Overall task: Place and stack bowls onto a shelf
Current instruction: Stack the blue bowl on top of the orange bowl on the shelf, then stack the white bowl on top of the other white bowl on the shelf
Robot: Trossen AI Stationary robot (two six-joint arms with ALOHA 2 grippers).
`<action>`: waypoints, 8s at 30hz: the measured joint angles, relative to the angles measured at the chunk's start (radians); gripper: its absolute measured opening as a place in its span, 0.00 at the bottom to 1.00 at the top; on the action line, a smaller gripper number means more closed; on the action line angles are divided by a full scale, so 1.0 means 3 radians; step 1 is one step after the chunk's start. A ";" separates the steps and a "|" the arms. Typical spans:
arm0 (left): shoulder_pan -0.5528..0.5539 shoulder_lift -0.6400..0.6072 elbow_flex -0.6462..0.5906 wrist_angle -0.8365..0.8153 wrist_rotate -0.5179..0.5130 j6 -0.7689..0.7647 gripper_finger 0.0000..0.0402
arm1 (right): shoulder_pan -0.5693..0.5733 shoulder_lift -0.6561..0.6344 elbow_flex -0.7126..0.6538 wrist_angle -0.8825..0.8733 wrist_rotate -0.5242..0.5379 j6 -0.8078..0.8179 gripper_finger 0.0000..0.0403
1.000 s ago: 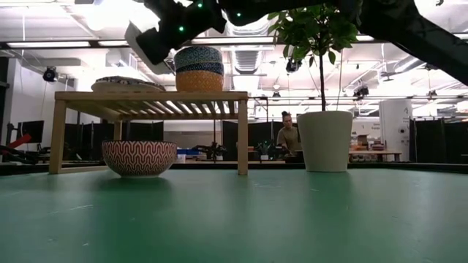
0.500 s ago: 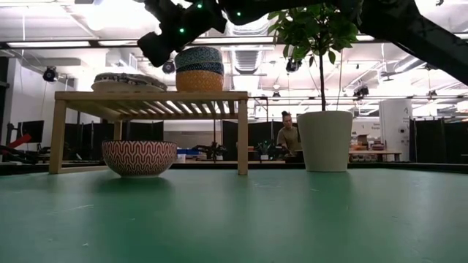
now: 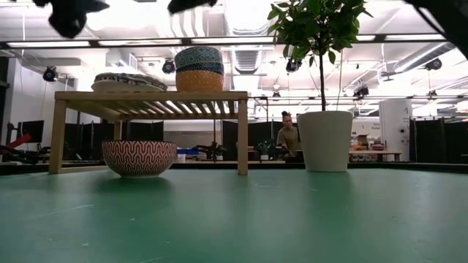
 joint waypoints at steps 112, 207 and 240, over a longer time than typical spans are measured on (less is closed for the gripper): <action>0.2710 0.3330 0.3389 -0.2050 0.1275 0.2577 0.01 | 0.0993 -0.3084 -0.5366 0.3278 -0.0204 0.1358 0.14; -0.0495 0.3147 0.2017 -0.1086 0.0559 0.0568 0.27 | 0.2070 -0.0919 -0.3503 -0.0955 -0.1354 0.6449 0.36; -0.0493 0.3151 0.2013 -0.0351 0.0429 0.0902 0.42 | 0.1530 -0.1558 -0.3119 0.1540 -0.0816 0.2285 0.02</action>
